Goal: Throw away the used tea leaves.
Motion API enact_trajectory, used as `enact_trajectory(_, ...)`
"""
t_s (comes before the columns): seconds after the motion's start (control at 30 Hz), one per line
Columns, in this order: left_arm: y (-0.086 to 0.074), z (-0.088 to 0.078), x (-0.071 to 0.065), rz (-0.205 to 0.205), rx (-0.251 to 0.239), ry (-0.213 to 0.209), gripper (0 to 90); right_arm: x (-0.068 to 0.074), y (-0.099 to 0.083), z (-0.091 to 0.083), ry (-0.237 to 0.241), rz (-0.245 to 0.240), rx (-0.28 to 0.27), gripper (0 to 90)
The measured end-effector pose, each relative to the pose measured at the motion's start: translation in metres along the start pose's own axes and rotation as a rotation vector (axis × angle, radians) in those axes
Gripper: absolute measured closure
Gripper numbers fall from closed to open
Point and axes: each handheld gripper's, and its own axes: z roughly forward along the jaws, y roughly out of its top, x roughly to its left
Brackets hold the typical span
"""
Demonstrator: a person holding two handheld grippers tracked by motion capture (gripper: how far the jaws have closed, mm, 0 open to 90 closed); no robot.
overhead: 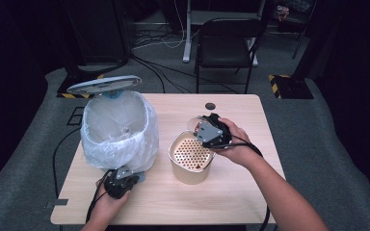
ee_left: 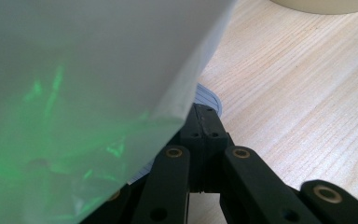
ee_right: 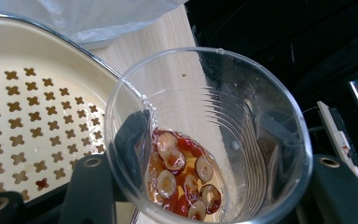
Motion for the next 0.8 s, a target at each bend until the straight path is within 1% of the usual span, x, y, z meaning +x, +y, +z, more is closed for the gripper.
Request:
enact_trajectory(0.1,0.000,0.000,0.000,0.000,0.000,0.000,90.0,0.003,0.001,0.000,-0.002,-0.012,0.010,42.2)
enact_trajectory(0.17,0.000,0.000,0.000,0.000,0.000,0.000,90.0,0.003,0.001,0.001,0.000,-0.028,0.013,42.3)
enact_trajectory(0.23,0.000,0.000,0.000,0.000,0.000,0.000,90.0,0.004,0.001,0.001,-0.009,-0.041,0.018,42.3)
enact_trajectory(0.33,0.000,0.000,0.000,0.001,0.000,0.000,90.0,0.006,0.002,0.001,-0.023,-0.082,0.028,42.3)
enact_trajectory(0.4,0.000,0.000,0.000,0.001,0.000,0.000,90.0,0.008,0.003,0.001,-0.023,-0.094,0.030,42.3)
enact_trajectory(0.47,0.000,0.000,0.000,0.001,0.000,0.000,90.0,0.010,0.004,0.002,-0.035,-0.115,0.037,42.4)
enact_trajectory(0.6,0.000,0.000,0.000,0.000,0.000,0.000,90.0,0.016,0.005,0.003,-0.057,-0.190,0.058,42.5)
enact_trajectory(0.67,0.000,0.000,0.000,0.000,-0.001,0.000,90.0,0.020,0.006,0.005,-0.071,-0.239,0.074,42.5)
enact_trajectory(0.77,0.000,0.000,0.000,0.001,0.000,0.000,90.0,0.024,0.007,0.006,-0.084,-0.327,0.092,42.5)
enact_trajectory(0.8,0.000,0.000,0.000,0.001,0.000,0.000,90.0,0.026,0.007,0.007,-0.083,-0.340,0.095,42.5)
